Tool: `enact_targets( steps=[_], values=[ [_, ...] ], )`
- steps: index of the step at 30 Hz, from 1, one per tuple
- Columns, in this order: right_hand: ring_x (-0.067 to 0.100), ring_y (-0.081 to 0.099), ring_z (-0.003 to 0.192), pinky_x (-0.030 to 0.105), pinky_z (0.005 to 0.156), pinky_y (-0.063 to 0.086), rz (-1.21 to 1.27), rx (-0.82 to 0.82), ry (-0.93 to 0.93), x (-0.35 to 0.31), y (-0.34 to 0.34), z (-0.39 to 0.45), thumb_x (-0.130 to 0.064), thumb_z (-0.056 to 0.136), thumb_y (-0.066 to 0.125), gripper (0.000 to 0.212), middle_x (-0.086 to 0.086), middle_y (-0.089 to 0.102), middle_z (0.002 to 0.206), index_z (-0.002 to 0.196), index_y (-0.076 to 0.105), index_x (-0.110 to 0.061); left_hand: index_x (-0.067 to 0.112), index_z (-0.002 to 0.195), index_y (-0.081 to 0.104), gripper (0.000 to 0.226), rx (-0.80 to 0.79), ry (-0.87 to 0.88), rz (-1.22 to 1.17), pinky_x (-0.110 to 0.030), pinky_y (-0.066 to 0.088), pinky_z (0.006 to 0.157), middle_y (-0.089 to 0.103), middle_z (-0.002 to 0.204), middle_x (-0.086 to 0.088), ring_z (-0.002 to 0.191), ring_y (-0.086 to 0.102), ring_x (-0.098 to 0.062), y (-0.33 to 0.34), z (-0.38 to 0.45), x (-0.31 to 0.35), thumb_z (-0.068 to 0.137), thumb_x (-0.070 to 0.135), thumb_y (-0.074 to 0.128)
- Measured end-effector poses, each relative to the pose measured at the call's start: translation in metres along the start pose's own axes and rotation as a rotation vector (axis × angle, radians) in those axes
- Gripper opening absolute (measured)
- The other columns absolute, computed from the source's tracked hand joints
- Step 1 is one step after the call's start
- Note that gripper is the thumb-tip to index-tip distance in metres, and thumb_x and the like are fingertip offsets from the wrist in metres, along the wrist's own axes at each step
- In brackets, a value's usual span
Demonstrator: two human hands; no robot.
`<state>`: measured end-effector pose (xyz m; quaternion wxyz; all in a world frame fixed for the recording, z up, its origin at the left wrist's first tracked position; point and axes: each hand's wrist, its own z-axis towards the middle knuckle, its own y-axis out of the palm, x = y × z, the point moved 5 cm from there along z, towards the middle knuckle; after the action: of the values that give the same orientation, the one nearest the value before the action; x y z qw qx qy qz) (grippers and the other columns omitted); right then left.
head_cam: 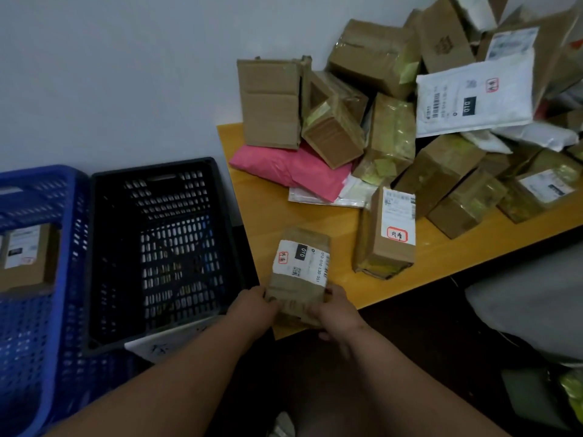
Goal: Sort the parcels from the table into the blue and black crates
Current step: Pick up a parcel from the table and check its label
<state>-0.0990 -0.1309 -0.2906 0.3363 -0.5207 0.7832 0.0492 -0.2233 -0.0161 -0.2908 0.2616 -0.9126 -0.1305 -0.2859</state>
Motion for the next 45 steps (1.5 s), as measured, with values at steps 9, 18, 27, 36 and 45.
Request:
enact_targets(
  steps=[9,18,27,36,45],
  values=[
    [0.024,0.063,0.092,0.032,0.072,0.051,0.173,-0.126,-0.028,-0.029,0.031,-0.014,-0.004,0.095,0.055,0.058,0.008,0.063,0.115,0.136,0.038,-0.04,0.023,0.119,0.057,0.024,-0.008,-0.067,-0.34,-0.043,0.055,0.089,0.066,0.111,-0.004,0.104,0.064,-0.026,-0.042,-0.019,-0.036,0.095,0.02,0.06],
    [0.022,0.067,0.088,0.029,0.064,0.048,0.133,-0.223,-0.153,-0.084,0.143,-0.049,-0.002,0.097,0.05,0.056,0.005,0.068,0.113,0.135,0.041,-0.042,0.013,0.117,0.058,0.021,0.112,0.0,-0.595,-0.047,0.055,0.092,0.068,0.111,-0.009,0.101,0.066,-0.025,-0.15,-0.059,-0.098,0.096,0.008,0.055],
    [0.025,0.069,0.082,0.029,0.062,0.051,-0.018,-0.449,-0.152,-0.126,0.338,-0.087,-0.006,0.098,0.048,0.055,0.007,0.07,0.113,0.14,0.04,-0.04,0.021,0.101,0.058,0.01,0.299,-0.102,-0.7,-0.044,0.057,0.081,0.065,0.108,-0.006,0.095,0.065,-0.025,-0.284,-0.113,-0.235,0.1,0.014,0.05],
    [0.02,0.063,0.08,0.03,0.067,0.046,-0.234,-0.538,-0.078,-0.139,0.457,-0.095,-0.009,0.098,0.046,0.052,0.005,0.07,0.11,0.139,0.039,-0.04,0.02,0.106,0.059,0.015,0.315,-0.231,-0.752,-0.029,0.051,0.065,0.07,0.098,-0.008,0.079,0.068,-0.021,-0.344,-0.121,-0.333,0.101,0.015,0.045],
    [0.018,0.063,0.075,0.03,0.063,0.047,-0.314,-0.577,0.007,-0.169,0.533,-0.048,-0.008,0.096,0.052,0.046,0.008,0.066,0.111,0.135,0.039,-0.028,0.024,0.119,0.056,0.022,0.41,-0.352,-0.771,-0.026,0.049,0.058,0.067,0.102,-0.004,0.075,0.065,-0.018,-0.395,-0.08,-0.373,0.103,0.02,0.041]
  ],
)
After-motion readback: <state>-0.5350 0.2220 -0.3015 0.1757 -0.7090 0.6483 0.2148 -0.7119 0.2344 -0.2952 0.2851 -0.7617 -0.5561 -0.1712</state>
